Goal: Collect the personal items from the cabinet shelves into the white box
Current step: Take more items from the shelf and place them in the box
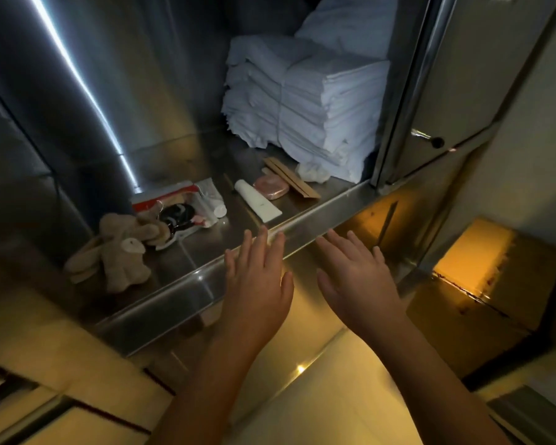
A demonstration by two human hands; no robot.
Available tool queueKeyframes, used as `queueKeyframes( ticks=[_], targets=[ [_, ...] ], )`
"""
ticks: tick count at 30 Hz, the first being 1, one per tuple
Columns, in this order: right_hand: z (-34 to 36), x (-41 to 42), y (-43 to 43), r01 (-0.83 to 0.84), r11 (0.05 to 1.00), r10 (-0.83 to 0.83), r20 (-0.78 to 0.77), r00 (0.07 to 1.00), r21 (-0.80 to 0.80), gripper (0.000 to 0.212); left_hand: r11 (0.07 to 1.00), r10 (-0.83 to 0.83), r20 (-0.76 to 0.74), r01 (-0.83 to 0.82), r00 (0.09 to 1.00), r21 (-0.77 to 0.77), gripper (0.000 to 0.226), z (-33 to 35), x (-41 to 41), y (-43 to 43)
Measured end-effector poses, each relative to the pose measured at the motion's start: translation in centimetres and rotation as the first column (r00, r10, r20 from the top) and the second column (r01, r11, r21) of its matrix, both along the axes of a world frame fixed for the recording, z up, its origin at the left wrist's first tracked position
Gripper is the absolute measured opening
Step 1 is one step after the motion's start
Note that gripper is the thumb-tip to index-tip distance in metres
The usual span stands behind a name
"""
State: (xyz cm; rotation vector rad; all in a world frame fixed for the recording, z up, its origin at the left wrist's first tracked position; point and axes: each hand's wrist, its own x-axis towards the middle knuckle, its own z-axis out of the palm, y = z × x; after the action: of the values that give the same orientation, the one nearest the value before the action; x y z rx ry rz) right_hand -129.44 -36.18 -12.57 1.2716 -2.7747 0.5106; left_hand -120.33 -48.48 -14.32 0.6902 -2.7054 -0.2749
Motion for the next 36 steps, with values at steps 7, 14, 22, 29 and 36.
queueKeyframes(
  ticks=[7, 14, 22, 29, 36],
  targets=[
    [-0.8, -7.8, -5.4, -0.119, 0.993, 0.120, 0.004, 0.993, -0.007, 0.053, 0.991, 0.131, 0.028, -0.132, 0.991, 0.037, 0.059, -0.9, -6.6, -4.2],
    [0.2, -15.9, -11.7, -0.307, 0.951, 0.306, -0.025, 0.952, -0.046, 0.053, 0.938, 0.340, 0.070, -0.343, 0.938, 0.044, 0.063, -1.3, -12.6, -7.7],
    [-1.6, -21.1, -17.9, -0.411, 0.912, 0.411, 0.004, 0.912, -0.010, 0.053, 0.880, 0.457, 0.140, -0.469, 0.878, 0.076, 0.064, -2.3, -17.5, -10.7],
    [-2.9, -21.8, -19.2, -0.462, 0.887, 0.462, 0.032, 0.886, 0.018, 0.050, 0.853, 0.496, 0.204, -0.517, 0.844, 0.063, 0.067, -2.8, -18.8, -11.2],
    [-2.9, -22.3, -19.3, -0.520, 0.846, 0.508, 0.114, 0.853, 0.118, 0.068, 0.828, 0.517, 0.268, -0.554, 0.813, 0.082, 0.069, -3.2, -18.6, -11.5]
  ],
)
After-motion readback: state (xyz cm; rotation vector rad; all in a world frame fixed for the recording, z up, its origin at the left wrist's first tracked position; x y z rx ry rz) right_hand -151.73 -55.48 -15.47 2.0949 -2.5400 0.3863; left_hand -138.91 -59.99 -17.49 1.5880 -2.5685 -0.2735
